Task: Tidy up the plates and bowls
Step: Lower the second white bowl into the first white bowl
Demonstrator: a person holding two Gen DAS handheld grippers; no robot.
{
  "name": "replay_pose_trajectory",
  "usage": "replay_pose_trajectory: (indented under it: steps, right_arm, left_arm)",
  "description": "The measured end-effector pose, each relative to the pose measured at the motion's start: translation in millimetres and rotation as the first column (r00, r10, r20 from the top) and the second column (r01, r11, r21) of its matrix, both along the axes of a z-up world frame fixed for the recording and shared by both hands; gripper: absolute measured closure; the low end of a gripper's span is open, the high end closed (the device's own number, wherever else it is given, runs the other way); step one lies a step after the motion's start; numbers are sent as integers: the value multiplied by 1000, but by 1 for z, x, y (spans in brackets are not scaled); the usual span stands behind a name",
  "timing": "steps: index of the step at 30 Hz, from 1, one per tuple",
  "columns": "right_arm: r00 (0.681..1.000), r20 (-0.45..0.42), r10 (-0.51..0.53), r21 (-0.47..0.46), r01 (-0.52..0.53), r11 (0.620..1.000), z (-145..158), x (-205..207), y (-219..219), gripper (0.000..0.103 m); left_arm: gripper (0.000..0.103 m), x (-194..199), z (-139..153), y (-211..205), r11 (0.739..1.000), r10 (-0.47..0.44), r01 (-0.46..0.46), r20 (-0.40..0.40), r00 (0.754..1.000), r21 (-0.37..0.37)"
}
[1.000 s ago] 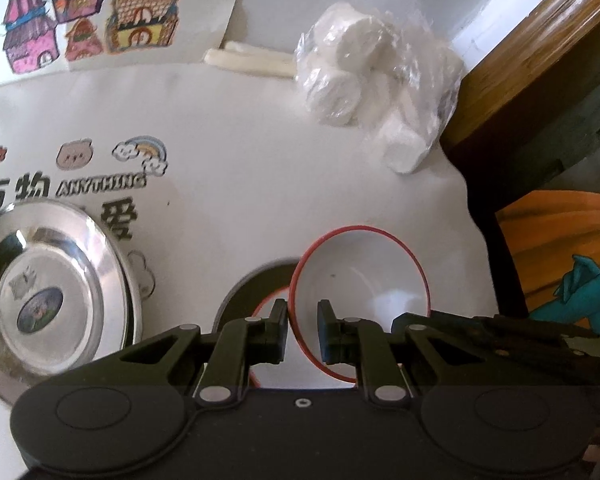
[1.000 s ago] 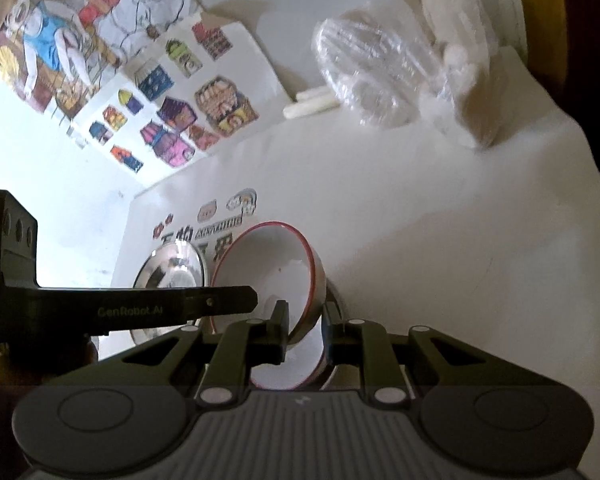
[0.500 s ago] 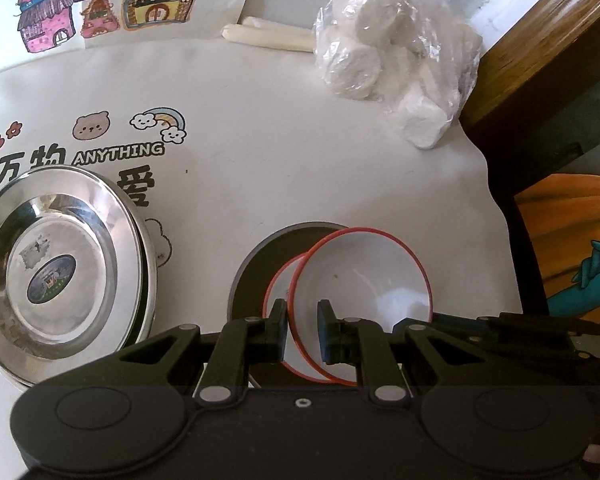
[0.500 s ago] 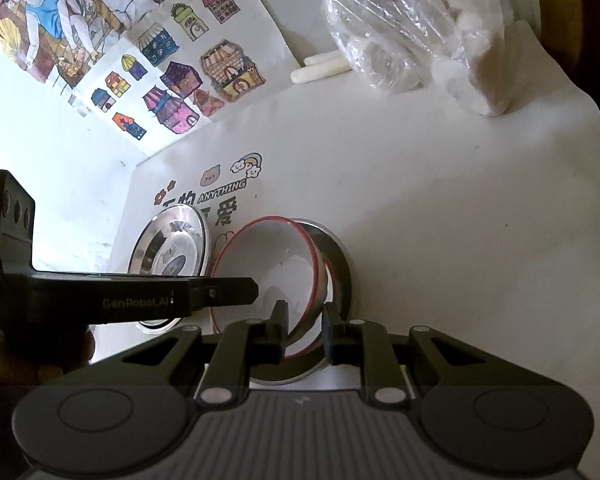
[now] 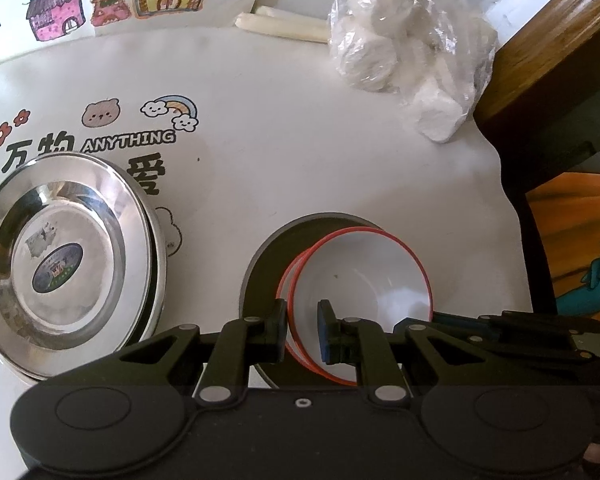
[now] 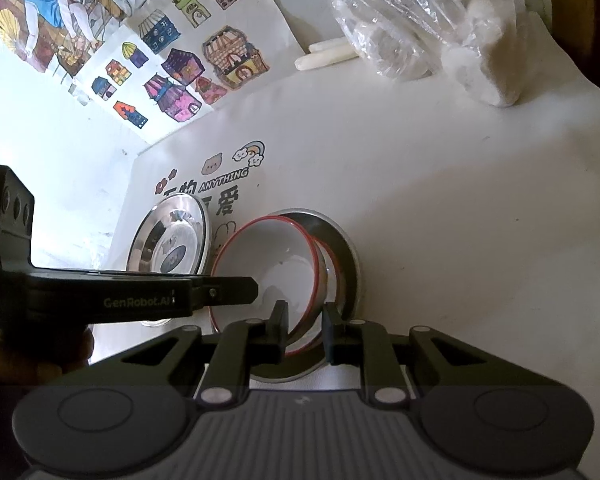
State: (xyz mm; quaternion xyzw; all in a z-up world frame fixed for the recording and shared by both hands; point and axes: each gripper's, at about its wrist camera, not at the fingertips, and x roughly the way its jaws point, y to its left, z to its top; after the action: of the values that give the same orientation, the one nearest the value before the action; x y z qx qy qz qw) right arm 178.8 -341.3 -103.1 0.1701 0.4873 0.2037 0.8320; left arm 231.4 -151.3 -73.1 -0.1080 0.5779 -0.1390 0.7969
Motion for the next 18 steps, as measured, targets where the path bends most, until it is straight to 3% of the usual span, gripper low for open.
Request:
replay_pose_trajectory:
  steps: [18]
  right_arm:
    - [1000, -13, 7, -1, -7, 1000, -2, 2, 3, 80]
  left_arm:
    - [83, 3, 1, -6, 999, -12, 12, 1, 1000, 31]
